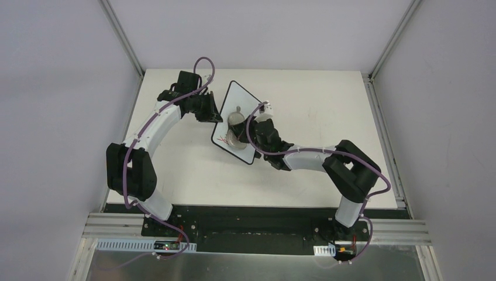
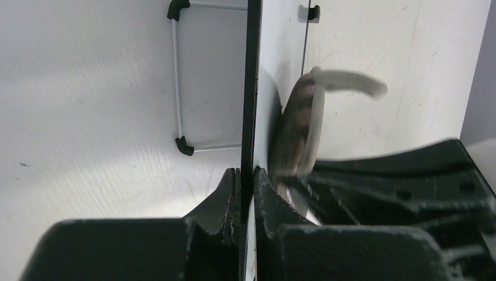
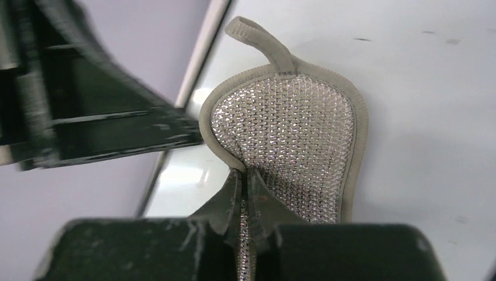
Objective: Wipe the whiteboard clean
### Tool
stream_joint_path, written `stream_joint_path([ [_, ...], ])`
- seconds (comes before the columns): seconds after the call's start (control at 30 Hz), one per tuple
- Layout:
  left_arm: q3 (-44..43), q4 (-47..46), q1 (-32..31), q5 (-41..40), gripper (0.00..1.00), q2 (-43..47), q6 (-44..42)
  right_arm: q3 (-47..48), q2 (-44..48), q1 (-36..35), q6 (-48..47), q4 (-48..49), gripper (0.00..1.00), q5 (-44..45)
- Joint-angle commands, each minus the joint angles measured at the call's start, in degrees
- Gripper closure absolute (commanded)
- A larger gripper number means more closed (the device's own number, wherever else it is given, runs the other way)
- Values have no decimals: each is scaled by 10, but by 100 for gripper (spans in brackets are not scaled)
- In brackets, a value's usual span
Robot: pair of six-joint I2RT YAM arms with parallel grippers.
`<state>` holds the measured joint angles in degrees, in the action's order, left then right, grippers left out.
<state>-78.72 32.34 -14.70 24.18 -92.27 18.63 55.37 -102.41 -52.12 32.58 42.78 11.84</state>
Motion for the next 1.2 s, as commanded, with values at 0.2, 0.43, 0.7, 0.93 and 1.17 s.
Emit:
stream_joint_path([
  [0.2, 20, 59, -21, 7, 100, -12, 2, 0, -44, 11, 11, -126, 100, -15],
  [0.43, 29, 53, -22, 5, 100, -3, 9, 101, -32, -92, -28, -161, 100, -24],
  [0.7, 30, 52, -22, 4, 100, -5, 18, 25, 2, -100, -15, -85, 100, -28],
  [0.93, 29, 55, -22, -2, 100, -1, 24, -72, 13, -56, 30, -95, 100, 0],
  [1.17, 27, 60, -22, -8, 100, 4, 32, -112, 29, -61, 44, -136, 100, 38],
])
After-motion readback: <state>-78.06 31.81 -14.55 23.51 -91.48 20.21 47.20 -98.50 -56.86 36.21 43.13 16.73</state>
